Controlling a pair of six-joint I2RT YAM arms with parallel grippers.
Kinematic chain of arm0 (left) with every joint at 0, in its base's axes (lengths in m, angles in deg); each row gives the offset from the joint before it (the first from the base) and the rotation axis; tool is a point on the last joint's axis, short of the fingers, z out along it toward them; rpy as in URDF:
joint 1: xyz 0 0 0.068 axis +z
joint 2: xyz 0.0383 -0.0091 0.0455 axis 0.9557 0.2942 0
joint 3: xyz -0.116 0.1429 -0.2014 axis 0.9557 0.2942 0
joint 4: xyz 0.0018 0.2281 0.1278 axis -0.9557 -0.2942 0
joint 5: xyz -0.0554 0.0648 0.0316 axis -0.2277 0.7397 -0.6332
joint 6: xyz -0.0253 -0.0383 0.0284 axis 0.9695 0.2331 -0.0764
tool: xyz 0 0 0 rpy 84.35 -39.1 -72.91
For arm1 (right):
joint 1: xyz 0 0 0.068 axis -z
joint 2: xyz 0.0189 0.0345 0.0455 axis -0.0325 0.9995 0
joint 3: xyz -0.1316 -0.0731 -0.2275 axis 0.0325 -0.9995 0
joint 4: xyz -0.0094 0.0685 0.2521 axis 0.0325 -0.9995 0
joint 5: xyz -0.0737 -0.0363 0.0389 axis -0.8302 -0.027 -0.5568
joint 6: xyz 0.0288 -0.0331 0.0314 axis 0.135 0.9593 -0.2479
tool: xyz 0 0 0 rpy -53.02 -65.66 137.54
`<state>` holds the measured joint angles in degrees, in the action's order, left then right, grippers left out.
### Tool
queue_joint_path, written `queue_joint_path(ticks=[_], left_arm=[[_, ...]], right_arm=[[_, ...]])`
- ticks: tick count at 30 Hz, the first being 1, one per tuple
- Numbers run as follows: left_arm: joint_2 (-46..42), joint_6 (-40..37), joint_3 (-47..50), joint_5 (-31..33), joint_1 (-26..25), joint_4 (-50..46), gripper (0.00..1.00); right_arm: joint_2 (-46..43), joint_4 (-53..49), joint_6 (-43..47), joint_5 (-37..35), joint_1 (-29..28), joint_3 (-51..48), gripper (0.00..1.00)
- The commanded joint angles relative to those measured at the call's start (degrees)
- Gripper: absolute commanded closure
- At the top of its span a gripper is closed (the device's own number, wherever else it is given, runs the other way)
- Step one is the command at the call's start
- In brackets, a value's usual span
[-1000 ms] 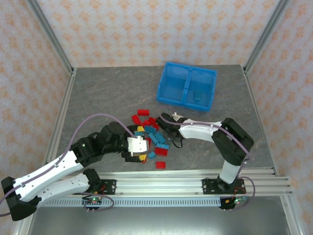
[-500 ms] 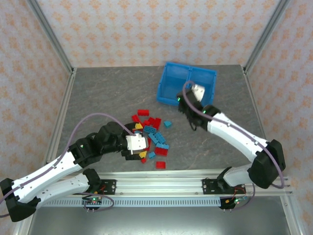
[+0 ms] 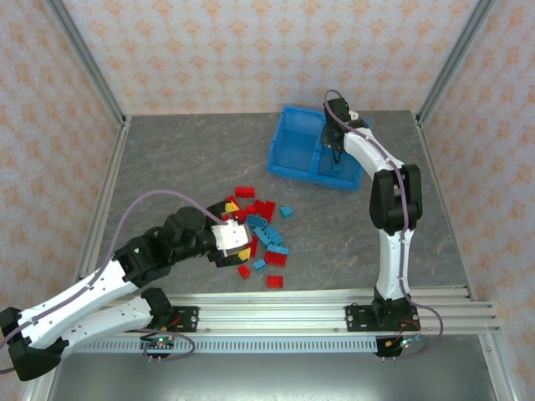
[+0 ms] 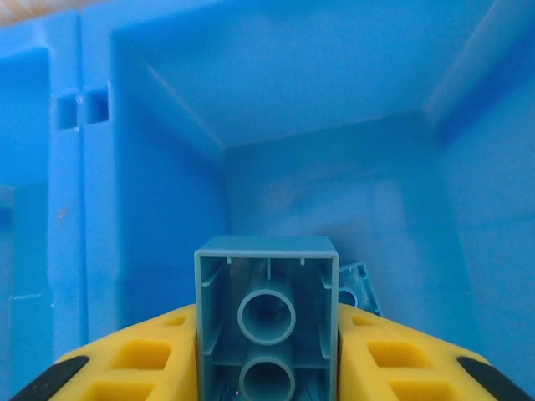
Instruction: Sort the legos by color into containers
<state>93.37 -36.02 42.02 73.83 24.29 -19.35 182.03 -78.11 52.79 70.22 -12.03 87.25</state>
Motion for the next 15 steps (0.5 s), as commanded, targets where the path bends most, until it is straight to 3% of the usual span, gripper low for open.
queue_joint_path(ticks=[1, 5, 11, 15], left_arm=[[-0.9, 1.0, 0.8, 1.7, 0.3, 2.3, 0.00], [-0.7, 1.8, 1.3, 1.6, 0.3, 3.6, 0.00], [-0.3, 2.9, 2.2, 3.4, 0.3, 5.5, 0.00], [0.6, 5.1, 3.3, 6.8, 0.4, 7.8, 0.00]], right_arm=[[-0.5, -4.7, -1.3, 2.5, 0.0, 0.4, 0.60], [-2.4, -5.7, -0.8, 2.1, 0.0, -0.7, 0.47], [-10.9, -4.7, 0.7, 1.1, 0.0, -5.8, 0.46], [-20.8, -3.9, 0.8, 5.5, -0.4, -12.7, 0.44]])
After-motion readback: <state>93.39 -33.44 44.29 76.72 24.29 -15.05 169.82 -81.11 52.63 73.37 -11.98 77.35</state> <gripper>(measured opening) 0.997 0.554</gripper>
